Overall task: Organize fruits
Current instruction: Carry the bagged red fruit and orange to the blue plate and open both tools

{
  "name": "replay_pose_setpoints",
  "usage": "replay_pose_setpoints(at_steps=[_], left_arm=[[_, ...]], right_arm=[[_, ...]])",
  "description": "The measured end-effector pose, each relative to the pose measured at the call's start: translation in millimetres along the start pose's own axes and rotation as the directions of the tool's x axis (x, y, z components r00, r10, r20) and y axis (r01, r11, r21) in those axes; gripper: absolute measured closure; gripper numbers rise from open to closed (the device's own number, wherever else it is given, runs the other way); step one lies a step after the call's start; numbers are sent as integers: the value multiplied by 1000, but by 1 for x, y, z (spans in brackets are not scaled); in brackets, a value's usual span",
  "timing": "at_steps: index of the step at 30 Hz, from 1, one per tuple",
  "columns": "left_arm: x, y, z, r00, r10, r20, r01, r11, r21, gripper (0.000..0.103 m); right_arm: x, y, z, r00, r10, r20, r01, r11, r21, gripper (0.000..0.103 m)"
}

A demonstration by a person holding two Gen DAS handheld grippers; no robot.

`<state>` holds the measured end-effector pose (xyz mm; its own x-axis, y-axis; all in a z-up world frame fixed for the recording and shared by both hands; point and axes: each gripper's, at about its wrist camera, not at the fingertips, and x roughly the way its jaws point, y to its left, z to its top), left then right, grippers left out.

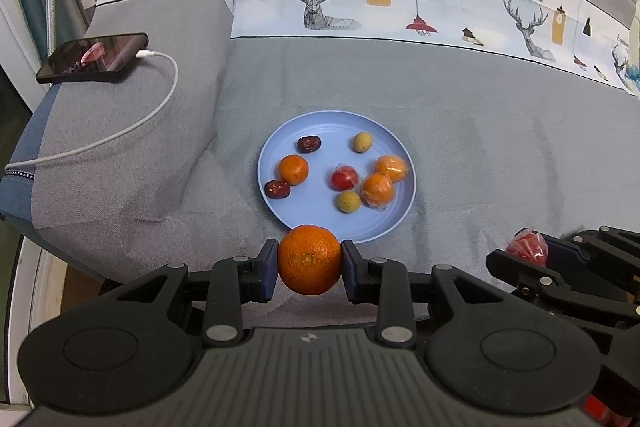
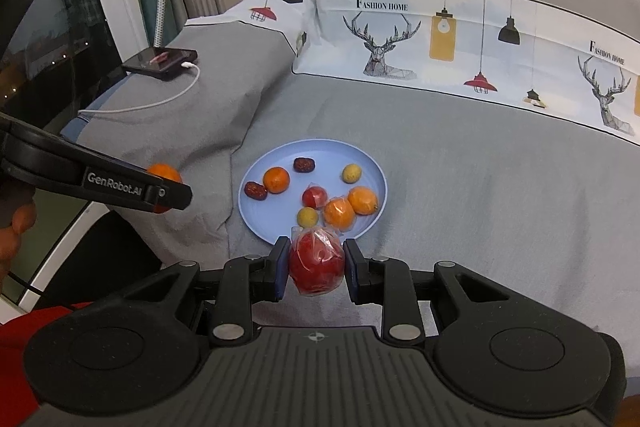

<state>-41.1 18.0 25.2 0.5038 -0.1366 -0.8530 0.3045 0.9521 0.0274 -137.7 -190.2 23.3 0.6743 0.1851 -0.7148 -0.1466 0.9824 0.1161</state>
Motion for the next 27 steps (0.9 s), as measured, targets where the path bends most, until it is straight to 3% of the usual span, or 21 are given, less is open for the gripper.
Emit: replay_pose_setpoints(at_steps=[14, 27], left_arm=[[35, 13, 35, 1000, -16, -26, 16, 1000, -5, 67], [103, 11, 85, 998, -16, -64, 19, 999, 38, 67]], right_arm=[[44, -2, 22, 1000, -9, -26, 10, 1000, 6, 73], [114, -14, 53, 999, -6, -49, 6, 1000, -16, 73]])
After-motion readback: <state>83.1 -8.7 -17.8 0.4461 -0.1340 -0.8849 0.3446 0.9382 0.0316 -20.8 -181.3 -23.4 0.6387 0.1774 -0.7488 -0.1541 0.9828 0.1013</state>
